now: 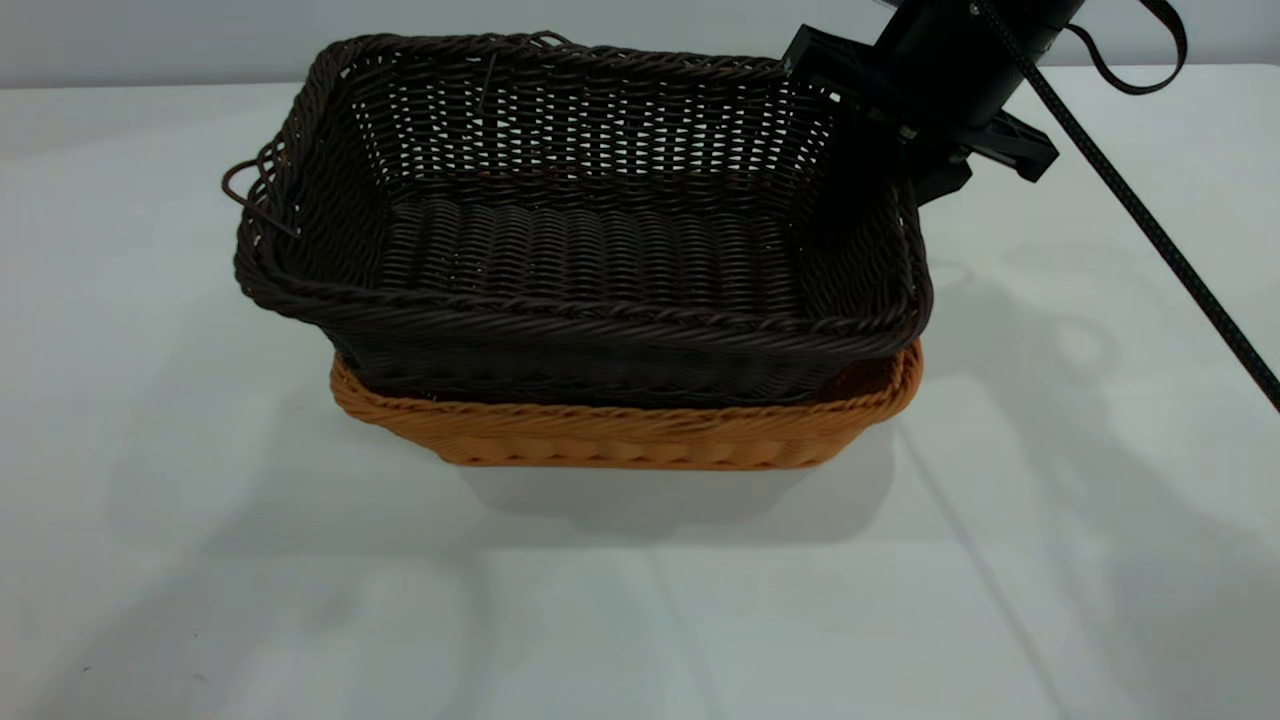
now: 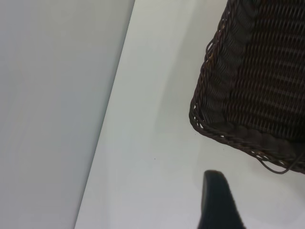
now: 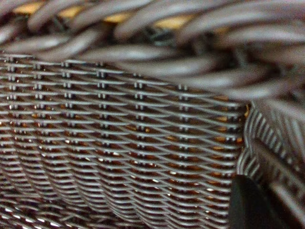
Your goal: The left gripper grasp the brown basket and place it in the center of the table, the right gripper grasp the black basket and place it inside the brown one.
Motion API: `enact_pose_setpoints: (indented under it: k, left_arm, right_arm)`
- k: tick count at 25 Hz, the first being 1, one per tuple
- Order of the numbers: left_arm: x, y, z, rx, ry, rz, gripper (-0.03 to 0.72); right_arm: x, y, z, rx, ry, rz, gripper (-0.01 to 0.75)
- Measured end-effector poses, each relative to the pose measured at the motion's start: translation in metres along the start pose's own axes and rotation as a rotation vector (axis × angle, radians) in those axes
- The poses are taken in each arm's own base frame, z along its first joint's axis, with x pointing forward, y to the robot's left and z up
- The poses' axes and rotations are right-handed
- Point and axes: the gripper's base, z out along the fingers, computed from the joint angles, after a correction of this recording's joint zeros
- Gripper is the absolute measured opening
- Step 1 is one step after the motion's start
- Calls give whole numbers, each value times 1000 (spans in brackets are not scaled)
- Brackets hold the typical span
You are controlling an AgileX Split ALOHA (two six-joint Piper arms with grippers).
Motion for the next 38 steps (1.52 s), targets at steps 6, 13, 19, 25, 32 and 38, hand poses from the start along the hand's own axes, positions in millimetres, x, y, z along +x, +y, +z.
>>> enact_pose_setpoints:
  k: [6,13,19,25,32,38]
  left_arm:
    - [0,0,0,0,0,0,405]
    - [0,0,0,0,0,0,405]
    - [0,0,0,0,0,-1,405]
    - [0,0,0,0,0,-2,405]
    - [4,-2,-7,8,10,-22,405]
    - [24,-9,-58,-91,-24,-119,405]
  right_arm:
    - [-6,-7,-14,-26,31,17,133]
    - [-7,-17,-20,12,46,52,141]
    - [-4,-20,-21,35,76,86,153]
    - [-1,-17,-35,69,88,35,234]
    - [11,3,-105,214,32,-140,475]
    - [46,46,-196,207,-118,-231,517]
